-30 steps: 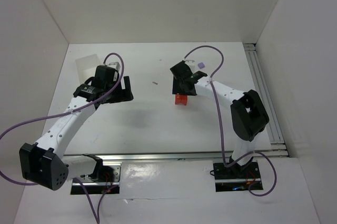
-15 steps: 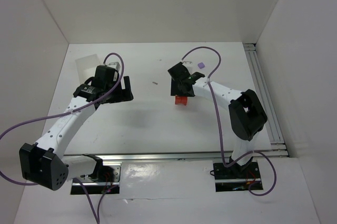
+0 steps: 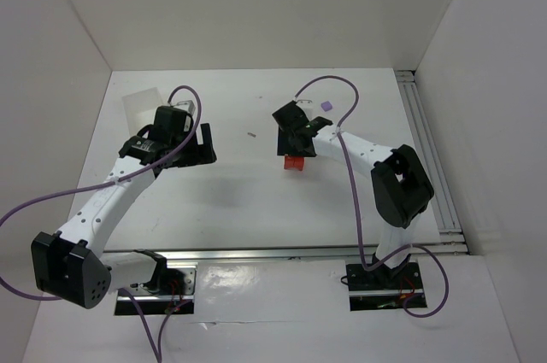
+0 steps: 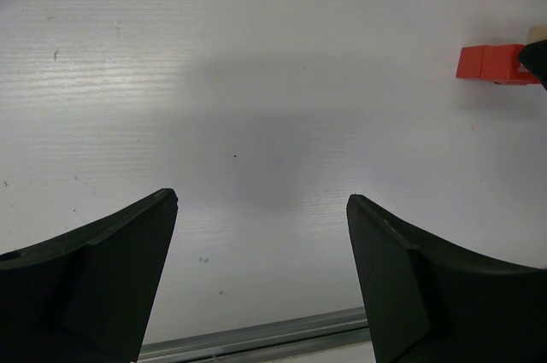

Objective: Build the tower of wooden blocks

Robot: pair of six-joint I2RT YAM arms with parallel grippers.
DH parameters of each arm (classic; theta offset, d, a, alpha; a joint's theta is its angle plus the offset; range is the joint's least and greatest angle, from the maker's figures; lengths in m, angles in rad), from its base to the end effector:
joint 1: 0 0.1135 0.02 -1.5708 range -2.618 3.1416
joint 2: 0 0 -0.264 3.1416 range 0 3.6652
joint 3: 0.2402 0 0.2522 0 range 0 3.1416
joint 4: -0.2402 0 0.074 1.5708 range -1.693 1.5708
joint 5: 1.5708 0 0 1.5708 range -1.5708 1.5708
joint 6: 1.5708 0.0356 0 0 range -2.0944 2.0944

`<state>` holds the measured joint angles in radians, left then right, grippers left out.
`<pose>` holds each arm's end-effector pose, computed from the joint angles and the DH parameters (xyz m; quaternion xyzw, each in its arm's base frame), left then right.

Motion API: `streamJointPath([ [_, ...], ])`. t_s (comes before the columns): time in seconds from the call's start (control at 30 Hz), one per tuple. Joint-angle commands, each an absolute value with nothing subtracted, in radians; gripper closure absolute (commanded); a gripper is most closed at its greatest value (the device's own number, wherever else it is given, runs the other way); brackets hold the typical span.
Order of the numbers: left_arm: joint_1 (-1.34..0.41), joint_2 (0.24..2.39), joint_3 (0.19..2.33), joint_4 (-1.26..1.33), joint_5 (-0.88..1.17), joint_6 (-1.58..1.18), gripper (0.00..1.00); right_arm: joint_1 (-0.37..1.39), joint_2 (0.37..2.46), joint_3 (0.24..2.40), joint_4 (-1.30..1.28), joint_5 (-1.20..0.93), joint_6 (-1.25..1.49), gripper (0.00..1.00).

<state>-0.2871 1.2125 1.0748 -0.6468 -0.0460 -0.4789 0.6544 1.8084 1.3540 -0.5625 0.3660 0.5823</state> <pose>0.2458 -0.0709 0.3091 -0.0972 0.9184 -0.1234 0.3632 0.3132 0.2242 0.2253 0.0156 0.9470 0.0132 0.3205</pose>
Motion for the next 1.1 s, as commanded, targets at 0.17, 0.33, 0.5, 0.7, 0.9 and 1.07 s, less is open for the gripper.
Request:
streamJointPath([
  [0.17,-0.29,1.183,1.072,-0.623,-0.051,-0.495,0.07,0.663,1.792,1.361,-0.586,0.387,0.581,0.37],
  [0.33,-0.29,1.192,1.072,-0.623,-0.051,-0.495,0.07,0.663,1.792,1.351,-0.586,0.387,0.581,0.37],
  [0.5,-0.29,1.192,1.072,-0.632,-0.051,-0.495,0.07,0.663,1.792,1.351,-0.586,0.387,0.581,0.37],
  [0.7,-0.29,1.192,1.072,-0.632,-0.051,-0.495,0.07,0.672,1.792,1.333,-0.586,0.387,0.581,0.36],
  [0.9,-0.29,1.192,1.072,-0.632,-0.051,-0.495,0.07,0.672,1.792,1.333,-0.586,0.377,0.581,0.36],
  [1.07,-0.29,1.192,1.072,-0.632,-0.051,-0.505,0.07,0.672,1.801,1.333,-0.586,0.377,0.581,0.32],
])
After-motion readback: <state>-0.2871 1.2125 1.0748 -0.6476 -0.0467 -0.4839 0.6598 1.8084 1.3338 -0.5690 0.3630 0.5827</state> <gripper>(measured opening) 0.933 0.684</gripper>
